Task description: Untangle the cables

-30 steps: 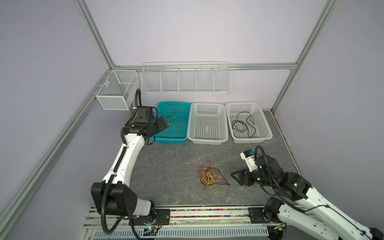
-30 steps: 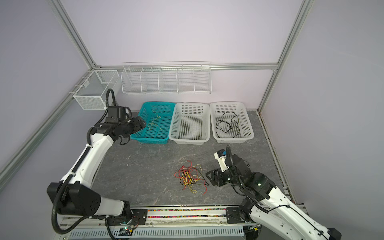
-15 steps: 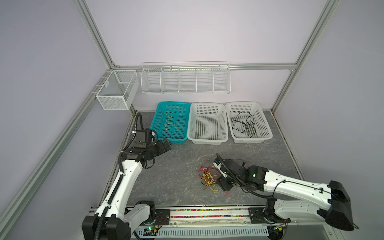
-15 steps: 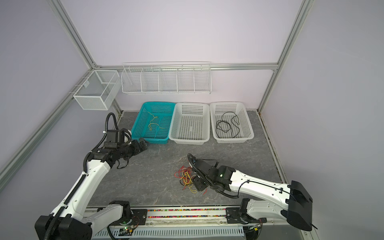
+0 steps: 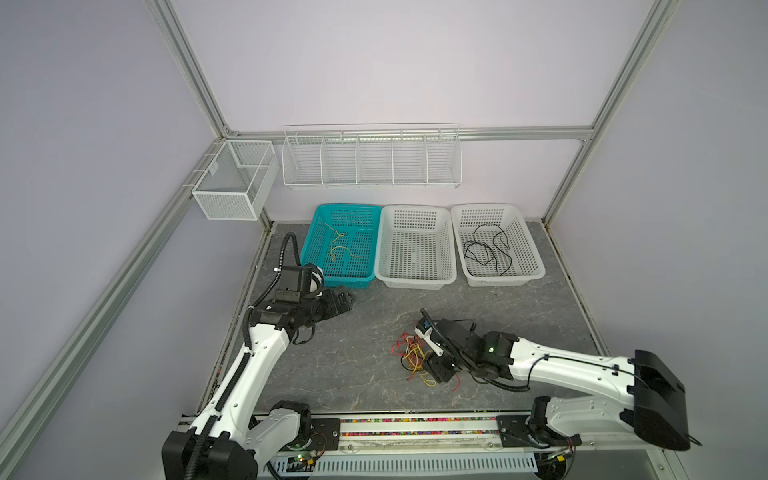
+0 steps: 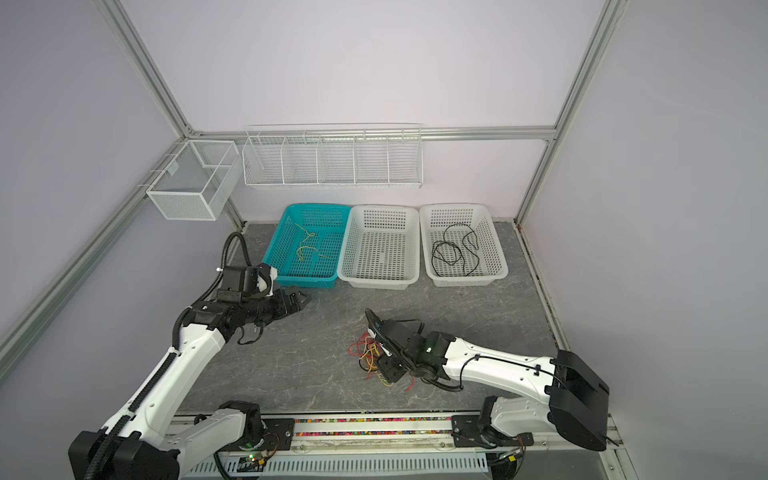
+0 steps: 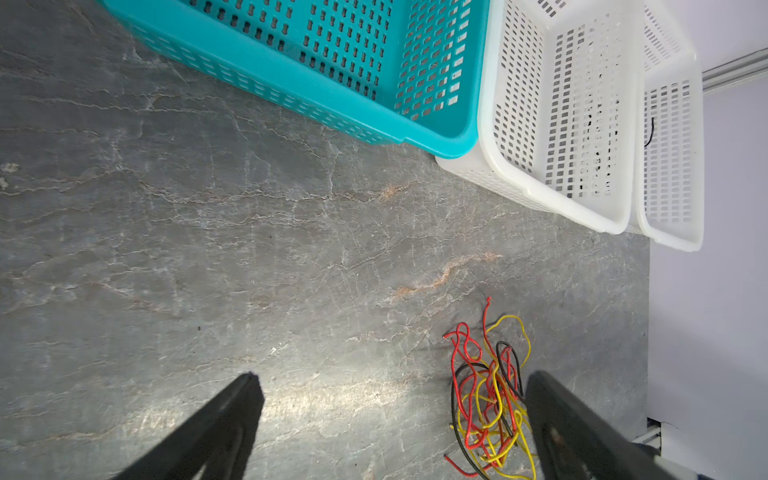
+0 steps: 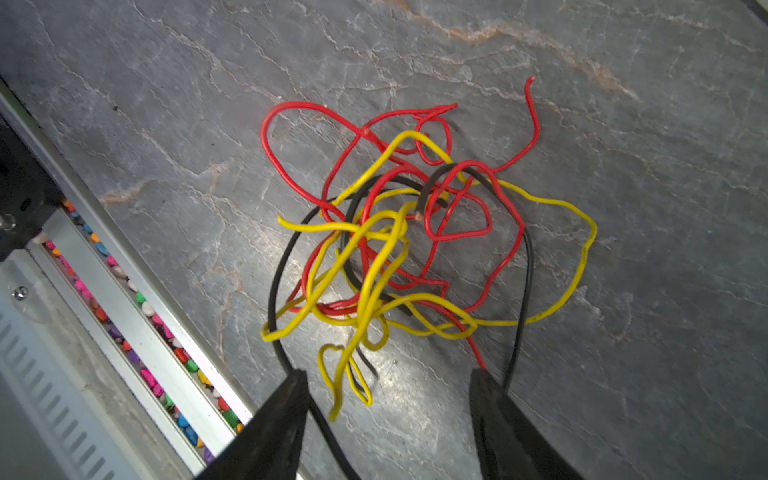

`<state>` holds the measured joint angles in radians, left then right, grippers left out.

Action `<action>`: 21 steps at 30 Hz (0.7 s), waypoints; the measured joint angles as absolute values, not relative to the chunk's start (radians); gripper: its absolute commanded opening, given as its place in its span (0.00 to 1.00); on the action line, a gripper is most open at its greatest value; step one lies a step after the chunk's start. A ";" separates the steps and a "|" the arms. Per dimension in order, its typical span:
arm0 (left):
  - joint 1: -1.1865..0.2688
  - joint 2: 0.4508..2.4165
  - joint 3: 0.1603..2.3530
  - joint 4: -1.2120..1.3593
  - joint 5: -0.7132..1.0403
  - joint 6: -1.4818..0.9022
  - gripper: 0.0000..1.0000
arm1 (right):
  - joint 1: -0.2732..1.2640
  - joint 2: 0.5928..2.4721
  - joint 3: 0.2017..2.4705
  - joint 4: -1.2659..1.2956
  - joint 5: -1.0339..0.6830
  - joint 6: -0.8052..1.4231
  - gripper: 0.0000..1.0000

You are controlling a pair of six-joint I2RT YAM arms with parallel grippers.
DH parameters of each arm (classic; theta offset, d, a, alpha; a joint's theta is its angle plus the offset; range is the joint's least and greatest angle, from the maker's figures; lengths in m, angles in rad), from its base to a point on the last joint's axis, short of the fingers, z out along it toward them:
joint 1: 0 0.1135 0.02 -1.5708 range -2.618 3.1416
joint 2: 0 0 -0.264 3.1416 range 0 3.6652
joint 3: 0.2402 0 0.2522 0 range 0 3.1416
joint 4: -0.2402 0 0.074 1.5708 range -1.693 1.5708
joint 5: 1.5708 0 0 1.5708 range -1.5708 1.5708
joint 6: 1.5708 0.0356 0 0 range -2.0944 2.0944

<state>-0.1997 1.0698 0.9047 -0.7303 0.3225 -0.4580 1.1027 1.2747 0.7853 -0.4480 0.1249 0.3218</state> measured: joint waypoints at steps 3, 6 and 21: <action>-0.200 1.070 0.905 -0.730 0.324 -0.458 0.99 | 1.102 1.279 0.785 -0.410 0.127 0.332 0.52; -0.200 1.072 0.905 -0.730 0.331 -0.456 0.99 | 1.102 1.302 0.785 -0.376 0.127 0.345 0.41; -0.382 1.081 0.903 -0.725 0.325 -0.460 0.90 | 1.099 1.316 0.781 -0.338 0.101 0.343 0.07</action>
